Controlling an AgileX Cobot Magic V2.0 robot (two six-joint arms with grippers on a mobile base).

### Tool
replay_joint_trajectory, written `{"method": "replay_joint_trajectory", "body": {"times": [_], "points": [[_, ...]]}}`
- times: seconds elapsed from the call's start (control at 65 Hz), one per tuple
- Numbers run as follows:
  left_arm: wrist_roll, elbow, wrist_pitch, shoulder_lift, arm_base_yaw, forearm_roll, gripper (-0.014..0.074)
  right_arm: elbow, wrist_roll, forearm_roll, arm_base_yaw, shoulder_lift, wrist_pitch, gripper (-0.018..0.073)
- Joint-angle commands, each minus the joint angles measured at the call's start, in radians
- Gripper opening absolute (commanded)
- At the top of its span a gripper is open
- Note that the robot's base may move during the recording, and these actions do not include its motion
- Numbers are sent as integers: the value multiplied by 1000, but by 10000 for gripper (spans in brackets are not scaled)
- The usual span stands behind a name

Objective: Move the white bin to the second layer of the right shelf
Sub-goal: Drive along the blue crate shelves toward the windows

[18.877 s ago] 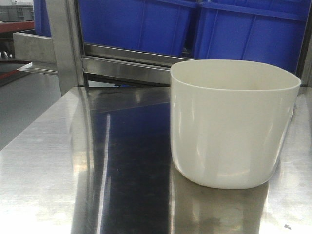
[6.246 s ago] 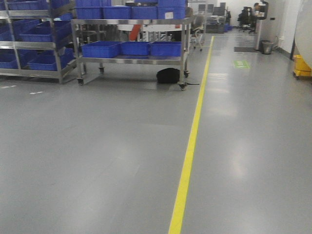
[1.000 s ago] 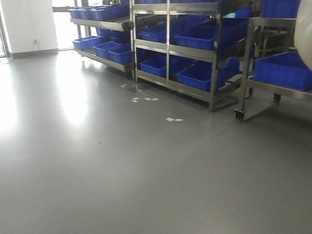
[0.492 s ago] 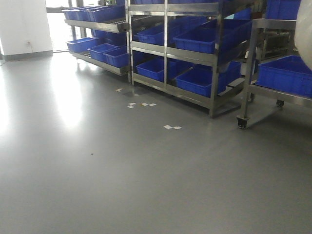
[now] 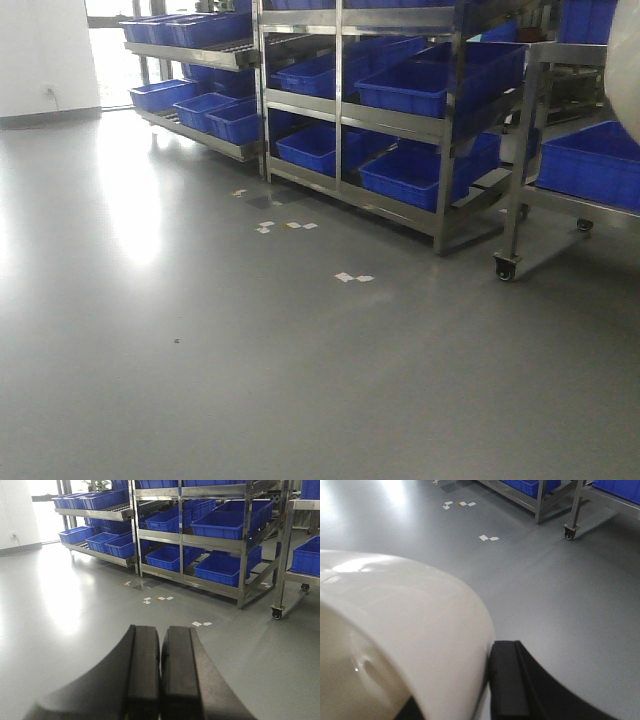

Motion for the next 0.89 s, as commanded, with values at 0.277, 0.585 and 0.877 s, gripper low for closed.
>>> {"method": "replay_joint_trajectory", "body": {"times": [0.277, 0.585, 0.877], "points": [[-4, 37, -84, -14, -8, -5, 85, -31, 0, 4, -8, 1, -100, 57], [-4, 37, -84, -14, -8, -5, 85, -31, 0, 4, -8, 1, -100, 57], [-4, 37, -84, -14, -8, -5, 85, -31, 0, 4, -8, 1, -100, 57]]}}
